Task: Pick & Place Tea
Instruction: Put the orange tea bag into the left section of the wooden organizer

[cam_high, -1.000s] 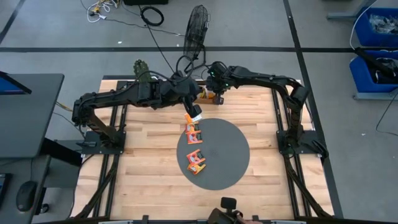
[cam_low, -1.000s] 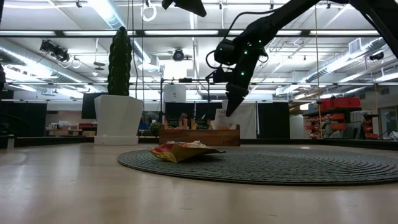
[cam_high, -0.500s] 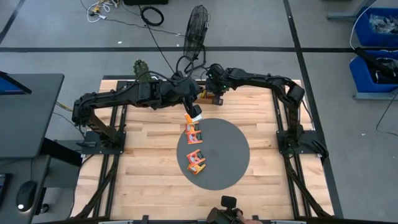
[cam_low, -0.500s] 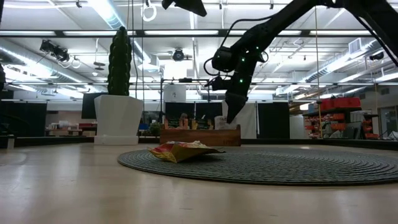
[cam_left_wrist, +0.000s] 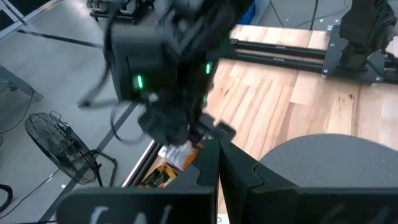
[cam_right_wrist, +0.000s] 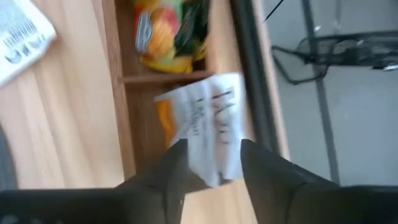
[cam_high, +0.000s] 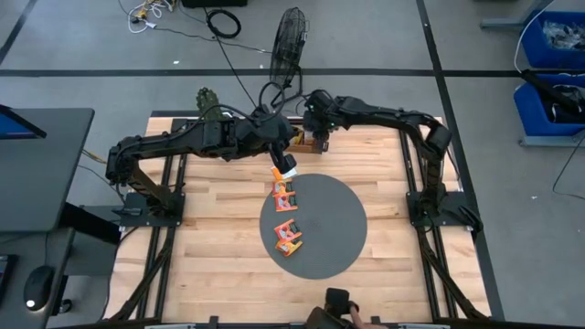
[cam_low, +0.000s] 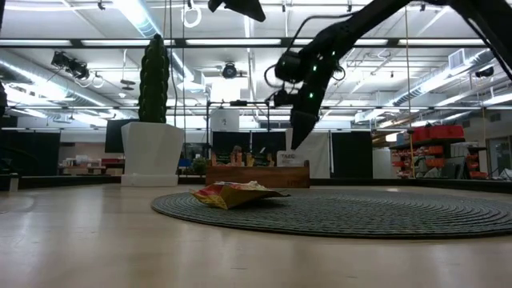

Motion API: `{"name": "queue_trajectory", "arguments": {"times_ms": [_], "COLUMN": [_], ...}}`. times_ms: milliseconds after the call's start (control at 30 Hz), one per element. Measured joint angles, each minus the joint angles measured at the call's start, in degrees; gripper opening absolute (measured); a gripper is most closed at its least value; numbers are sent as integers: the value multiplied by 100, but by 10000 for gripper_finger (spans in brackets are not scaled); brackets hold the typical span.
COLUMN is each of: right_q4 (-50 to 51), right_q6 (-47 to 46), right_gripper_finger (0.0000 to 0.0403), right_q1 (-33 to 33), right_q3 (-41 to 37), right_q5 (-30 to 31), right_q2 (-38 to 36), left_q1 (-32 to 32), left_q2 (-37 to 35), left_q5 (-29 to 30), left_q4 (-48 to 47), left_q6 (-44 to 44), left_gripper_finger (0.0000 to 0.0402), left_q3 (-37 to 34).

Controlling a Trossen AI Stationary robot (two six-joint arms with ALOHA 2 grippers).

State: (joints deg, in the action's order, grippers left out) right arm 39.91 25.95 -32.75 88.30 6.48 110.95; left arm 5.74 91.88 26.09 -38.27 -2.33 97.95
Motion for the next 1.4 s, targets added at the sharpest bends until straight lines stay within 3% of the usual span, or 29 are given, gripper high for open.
{"name": "queue_trajectory", "arguments": {"times_ms": [200, 467, 633, 800, 900, 1100, 1233, 1400], "right_q4": [95, 305, 118, -772, -1340, -2191, -2384, -2361], "right_q6": [-238, -1354, -1541, -2374, -2917, -3675, -3906, -3922], "right_gripper_finger": [176, 160, 140, 118, 107, 98, 98, 98], "right_q1": [11, 270, 713, 1134, 1375, 1900, 2282, 2714], "right_q3": [16, -328, -1201, -2599, -3353, -4343, -4623, -4768], "right_q5": [-184, -1748, -1737, -1600, -1594, -1582, -1332, -1106], "right_q2": [-830, -2209, -3095, -3957, -4302, -4689, -4764, -4807], "left_q1": [0, 24, -17, -217, -391, -744, -965, -1392], "left_q2": [0, 4, 4, 138, 351, 964, 1463, 2018], "left_q5": [-2, -1030, -1761, -2165, -2460, -2481, -2459, -2210], "left_q4": [-205, -971, -1333, -1452, -1472, -1538, -1863, -1992], "left_q6": [-51, -259, -720, -1260, -1576, -2148, -2414, -2426], "left_gripper_finger": [14, 14, 14, 23, 55, 149, 204, 244], "left_q3": [0, 0, 0, -16, -17, -23, -24, -126]}}
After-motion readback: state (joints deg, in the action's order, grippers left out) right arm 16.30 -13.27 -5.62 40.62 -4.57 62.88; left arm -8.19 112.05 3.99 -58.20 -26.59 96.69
